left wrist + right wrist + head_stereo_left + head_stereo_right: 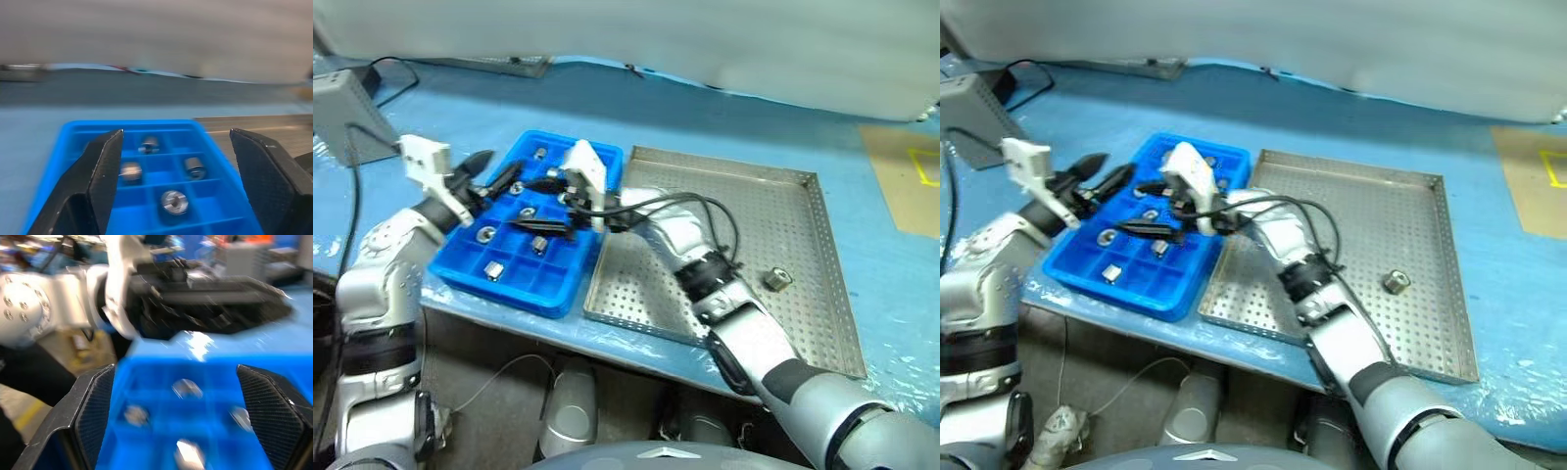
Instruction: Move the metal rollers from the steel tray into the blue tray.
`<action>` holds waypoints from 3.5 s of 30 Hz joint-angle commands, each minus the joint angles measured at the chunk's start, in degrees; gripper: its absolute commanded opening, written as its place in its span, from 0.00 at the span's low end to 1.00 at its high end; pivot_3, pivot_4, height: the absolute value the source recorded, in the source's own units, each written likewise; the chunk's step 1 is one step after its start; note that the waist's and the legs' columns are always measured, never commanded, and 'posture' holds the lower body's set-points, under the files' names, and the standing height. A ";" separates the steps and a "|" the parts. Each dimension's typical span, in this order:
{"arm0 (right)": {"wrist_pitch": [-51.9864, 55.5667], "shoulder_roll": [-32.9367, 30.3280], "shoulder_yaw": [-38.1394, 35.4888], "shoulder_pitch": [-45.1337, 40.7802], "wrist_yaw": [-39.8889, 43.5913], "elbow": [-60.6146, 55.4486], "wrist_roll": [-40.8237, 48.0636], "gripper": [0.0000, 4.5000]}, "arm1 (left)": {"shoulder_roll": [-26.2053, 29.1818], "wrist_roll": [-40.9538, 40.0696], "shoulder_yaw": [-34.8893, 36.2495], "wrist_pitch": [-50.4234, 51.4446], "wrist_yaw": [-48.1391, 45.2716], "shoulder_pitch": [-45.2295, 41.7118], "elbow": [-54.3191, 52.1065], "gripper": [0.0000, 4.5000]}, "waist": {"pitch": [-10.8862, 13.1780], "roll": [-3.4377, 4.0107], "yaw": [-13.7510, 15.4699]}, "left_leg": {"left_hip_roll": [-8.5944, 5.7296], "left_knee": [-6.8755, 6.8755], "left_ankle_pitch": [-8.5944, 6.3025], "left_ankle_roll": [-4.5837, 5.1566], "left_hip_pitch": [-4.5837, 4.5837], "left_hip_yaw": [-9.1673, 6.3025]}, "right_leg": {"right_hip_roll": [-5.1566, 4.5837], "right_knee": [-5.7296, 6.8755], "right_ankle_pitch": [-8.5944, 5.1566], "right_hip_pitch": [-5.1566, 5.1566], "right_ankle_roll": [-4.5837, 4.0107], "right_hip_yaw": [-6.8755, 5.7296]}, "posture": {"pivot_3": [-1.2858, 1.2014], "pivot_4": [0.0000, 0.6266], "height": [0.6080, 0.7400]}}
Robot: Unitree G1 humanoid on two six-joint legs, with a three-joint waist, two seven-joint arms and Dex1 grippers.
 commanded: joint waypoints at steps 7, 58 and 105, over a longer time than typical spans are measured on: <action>13.31 -14.42 -6.66 10.07 -5.11 -23.07 1.62 0.92 | -3.87 2.34 -9.18 -4.16 -14.10 -10.98 12.82 0.82 | -0.08 -0.13 -10.15 | -0.14 -0.10 0.08 -0.10 -0.03 0.05 | 0.22 -0.18 0.22 -0.03 -0.24 0.00 | 0.48 0.24 1.00; -8.01 11.24 0.54 -15.52 -7.90 24.76 -8.15 0.38 | 1.21 7.90 10.97 -10.60 15.49 -2.73 3.46 0.82 | -0.09 -0.12 -8.83 | 0.47 -0.10 0.07 -0.11 -0.22 -0.05 | 0.74 -0.18 0.03 -0.06 -1.12 -0.38 | 0.64 0.24 1.00; -17.91 11.08 -10.02 -21.44 -12.51 44.46 -15.60 0.89 | 2.23 5.55 7.33 -7.54 14.41 -1.60 3.24 0.82 | -0.09 -0.12 -5.77 | 0.72 -0.05 0.12 -0.21 -0.21 -0.08 | 0.77 0.46 -0.08 -0.35 -1.28 -0.37 | 0.62 0.24 1.00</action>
